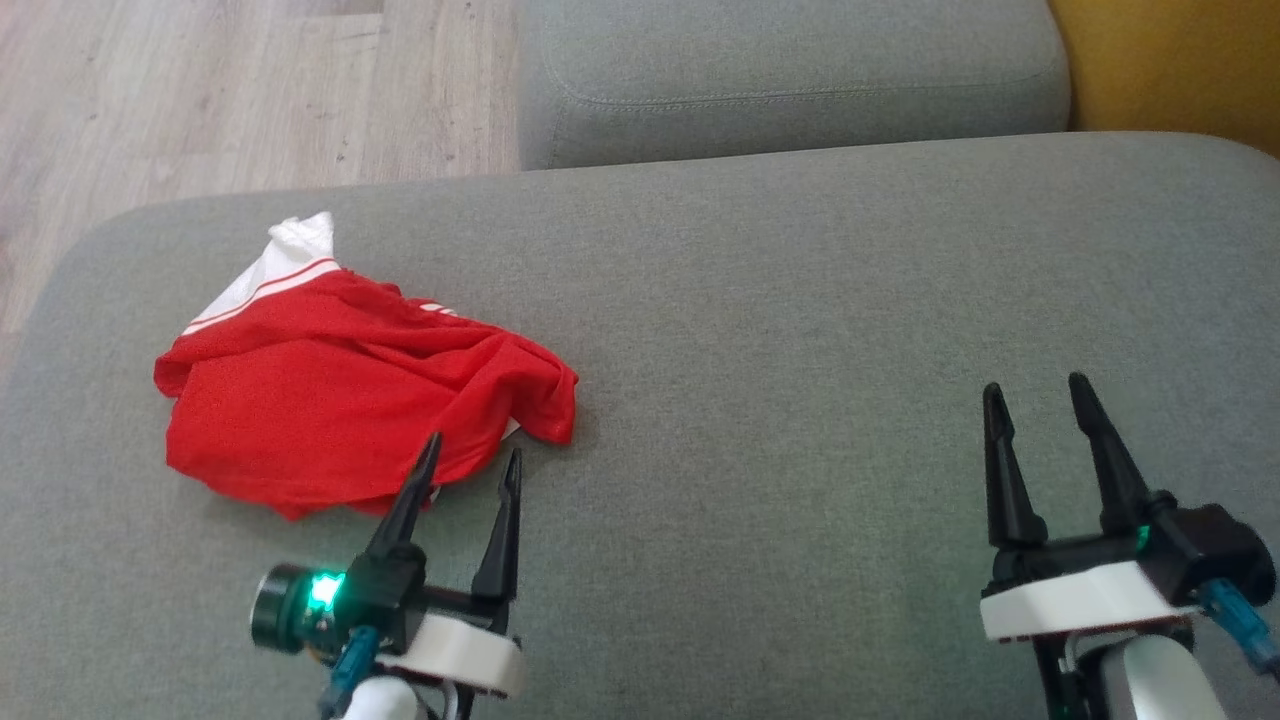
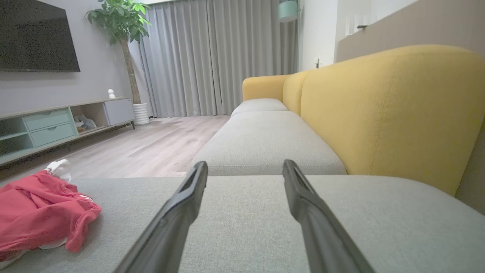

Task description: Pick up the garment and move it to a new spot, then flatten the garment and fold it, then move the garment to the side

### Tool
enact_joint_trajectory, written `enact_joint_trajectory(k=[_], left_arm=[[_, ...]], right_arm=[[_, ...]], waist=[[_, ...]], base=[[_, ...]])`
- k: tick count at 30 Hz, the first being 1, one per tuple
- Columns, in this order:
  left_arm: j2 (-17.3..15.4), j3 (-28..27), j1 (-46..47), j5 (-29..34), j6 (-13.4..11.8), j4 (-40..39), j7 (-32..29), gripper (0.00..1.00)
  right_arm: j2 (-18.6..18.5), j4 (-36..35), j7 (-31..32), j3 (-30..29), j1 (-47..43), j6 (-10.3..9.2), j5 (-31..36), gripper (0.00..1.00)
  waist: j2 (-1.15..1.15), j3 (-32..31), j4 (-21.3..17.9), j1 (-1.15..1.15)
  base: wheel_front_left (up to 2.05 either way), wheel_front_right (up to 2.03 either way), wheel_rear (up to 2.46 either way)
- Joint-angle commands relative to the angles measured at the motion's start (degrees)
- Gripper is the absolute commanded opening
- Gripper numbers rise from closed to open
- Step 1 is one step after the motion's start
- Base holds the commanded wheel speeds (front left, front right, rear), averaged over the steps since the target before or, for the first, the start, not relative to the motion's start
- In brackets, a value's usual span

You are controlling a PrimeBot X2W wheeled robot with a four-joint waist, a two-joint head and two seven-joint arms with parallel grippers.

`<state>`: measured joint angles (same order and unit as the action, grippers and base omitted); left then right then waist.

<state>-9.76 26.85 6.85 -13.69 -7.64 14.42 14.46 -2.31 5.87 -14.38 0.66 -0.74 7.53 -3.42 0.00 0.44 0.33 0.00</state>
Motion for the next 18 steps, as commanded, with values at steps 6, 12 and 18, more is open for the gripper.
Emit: enact_joint_trajectory(k=[6, 12, 18], left_arm=[[1.13, -3.8, 0.99, -1.99, 1.62, 2.23, 0.53, 1.0], [2.17, -5.07, 0.93, -1.55, 2.5, 3.5, 0.54, 1.0], [2.83, -6.0, 0.8, -0.71, 3.27, 3.29, 0.54, 1.0]], right_arm=[[-0.56, 1.78, -0.62, 2.17, 0.77, -0.04, -3.62, 1.0], [-0.56, 3.58, -0.62, 2.15, 0.96, -0.04, -5.52, 1.0], [-0.56, 3.88, -0.62, 2.19, 1.29, -0.04, -5.34, 1.0]], waist=[[0.0, -0.13, -0.02, 0.0], [0.0, -0.19, 0.14, 0.0], [0.0, -0.18, 0.35, 0.0]], base=[[0.0, 0.0, 0.0], [0.0, 0.0, 0.0], [0.0, 0.0, 0.0]])
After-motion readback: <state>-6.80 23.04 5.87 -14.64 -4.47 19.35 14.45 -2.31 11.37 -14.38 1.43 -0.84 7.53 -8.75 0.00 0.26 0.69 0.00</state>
